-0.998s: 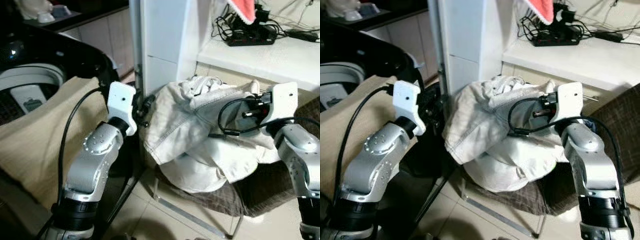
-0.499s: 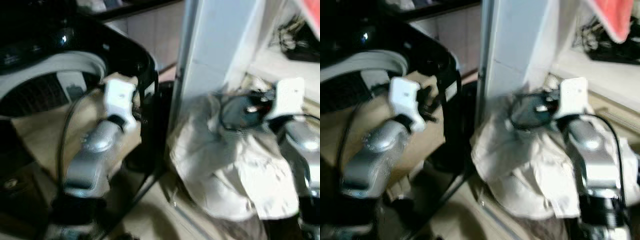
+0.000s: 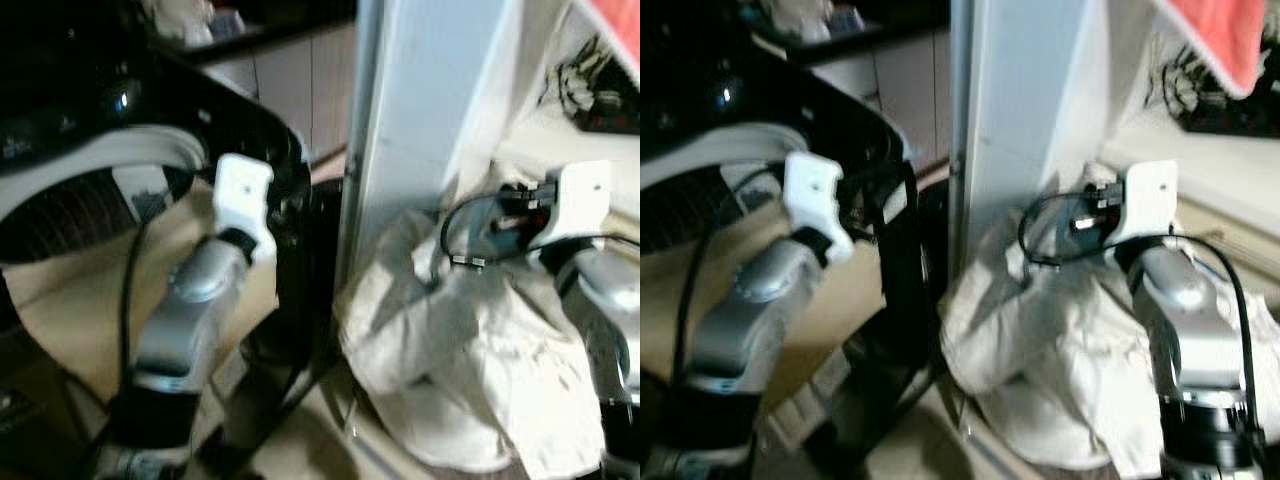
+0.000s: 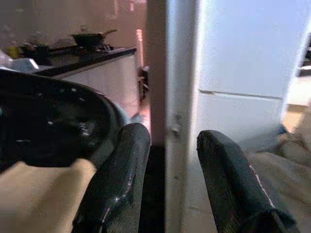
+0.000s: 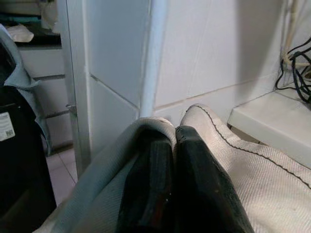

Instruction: Clothes washing

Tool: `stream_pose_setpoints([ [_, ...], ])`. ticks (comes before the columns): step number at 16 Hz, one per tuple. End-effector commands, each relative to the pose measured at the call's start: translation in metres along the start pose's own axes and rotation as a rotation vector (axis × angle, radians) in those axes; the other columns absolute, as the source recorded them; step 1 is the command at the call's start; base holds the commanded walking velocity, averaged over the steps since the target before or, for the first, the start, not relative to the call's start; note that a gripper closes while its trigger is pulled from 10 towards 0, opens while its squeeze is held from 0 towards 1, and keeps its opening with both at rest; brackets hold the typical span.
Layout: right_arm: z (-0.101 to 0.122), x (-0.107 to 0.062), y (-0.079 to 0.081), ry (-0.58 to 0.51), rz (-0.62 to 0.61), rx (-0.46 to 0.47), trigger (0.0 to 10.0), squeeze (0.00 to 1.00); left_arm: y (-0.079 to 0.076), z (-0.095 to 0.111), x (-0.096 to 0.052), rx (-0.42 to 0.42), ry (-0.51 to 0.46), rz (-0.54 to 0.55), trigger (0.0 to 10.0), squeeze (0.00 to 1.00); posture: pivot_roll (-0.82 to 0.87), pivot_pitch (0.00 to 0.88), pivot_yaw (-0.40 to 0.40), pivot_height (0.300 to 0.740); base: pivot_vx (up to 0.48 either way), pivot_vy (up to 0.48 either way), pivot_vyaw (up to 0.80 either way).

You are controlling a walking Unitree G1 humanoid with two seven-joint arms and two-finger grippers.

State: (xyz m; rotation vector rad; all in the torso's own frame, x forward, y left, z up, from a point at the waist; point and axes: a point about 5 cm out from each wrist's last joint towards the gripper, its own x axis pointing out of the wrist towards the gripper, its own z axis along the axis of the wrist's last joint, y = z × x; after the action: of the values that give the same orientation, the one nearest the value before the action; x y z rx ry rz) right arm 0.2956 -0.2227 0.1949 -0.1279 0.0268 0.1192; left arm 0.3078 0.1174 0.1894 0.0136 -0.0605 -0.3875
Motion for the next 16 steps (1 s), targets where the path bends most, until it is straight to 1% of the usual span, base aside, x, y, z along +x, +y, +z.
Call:
stream_pose_setpoints([
  [1,0.014,-0.005,0.000,-0.043,0.033,0.015,10.0,0.00,-0.008,0.001,0.000,-0.005,0.006,-0.056,10.0,0.00,-0.08,0.000,0.009,0.740,0.000,0.000,0.00],
  [2,0.016,-0.006,0.000,-0.044,0.048,0.027,10.0,0.00,-0.010,0.001,0.000,-0.008,0.012,-0.081,10.0,0.00,-0.09,0.000,0.011,0.740,0.000,0.000,0.00],
  [3,0.022,-0.006,-0.001,-0.059,0.062,0.039,10.0,0.00,-0.013,0.004,-0.001,-0.013,0.005,-0.136,10.0,0.00,-0.09,0.000,0.011,0.740,0.000,0.000,0.00],
  [6,0.033,-0.003,-0.005,-0.090,0.061,0.043,10.0,0.00,-0.017,0.006,0.000,-0.035,0.004,-0.190,10.0,0.00,-0.09,0.000,0.010,0.740,0.000,0.000,0.00],
  [7,0.041,-0.001,-0.007,-0.113,0.065,0.047,10.0,0.00,-0.019,0.008,0.001,-0.042,0.004,-0.217,10.0,0.00,-0.09,0.000,0.009,0.740,0.000,0.000,0.00],
  [8,0.044,0.000,-0.008,-0.118,0.068,0.049,10.0,0.00,-0.020,0.009,0.002,-0.049,0.001,-0.224,10.0,0.00,-0.09,0.000,0.009,0.740,0.000,0.000,0.00],
  [9,0.047,0.001,-0.008,-0.124,0.080,0.059,10.0,0.00,-0.022,0.010,0.002,-0.059,-0.001,-0.234,10.0,0.37,-0.09,0.000,0.009,0.740,0.000,0.000,0.00],
  [10,0.048,0.001,-0.007,-0.127,0.089,0.066,10.0,0.00,-0.023,0.010,0.003,-0.067,-0.002,-0.239,10.0,0.37,-0.09,0.000,0.009,0.740,0.000,0.000,0.00],
  [11,0.059,0.003,-0.002,-0.153,0.151,0.135,10.0,0.00,-0.035,0.015,0.004,-0.151,-0.020,-0.311,10.0,1.00,-0.09,0.000,0.005,0.740,0.000,0.000,0.00],
  [13,0.074,0.002,0.007,-0.197,0.266,0.220,10.0,0.00,-0.053,0.022,0.007,-0.193,-0.039,-0.410,10.0,1.00,-0.09,0.000,0.000,0.740,0.000,0.000,0.00],
  [15,0.083,-0.001,0.015,-0.218,0.377,0.255,10.0,0.00,-0.064,0.028,0.011,-0.209,-0.068,-0.462,10.0,1.00,-0.09,0.000,-0.004,0.740,0.000,0.000,0.00],
  [16,0.087,-0.004,0.020,-0.231,0.451,0.276,10.0,0.00,-0.073,0.035,0.017,-0.217,-0.099,-0.496,10.0,1.00,-0.10,0.000,-0.006,0.740,0.000,0.000,0.00],
])
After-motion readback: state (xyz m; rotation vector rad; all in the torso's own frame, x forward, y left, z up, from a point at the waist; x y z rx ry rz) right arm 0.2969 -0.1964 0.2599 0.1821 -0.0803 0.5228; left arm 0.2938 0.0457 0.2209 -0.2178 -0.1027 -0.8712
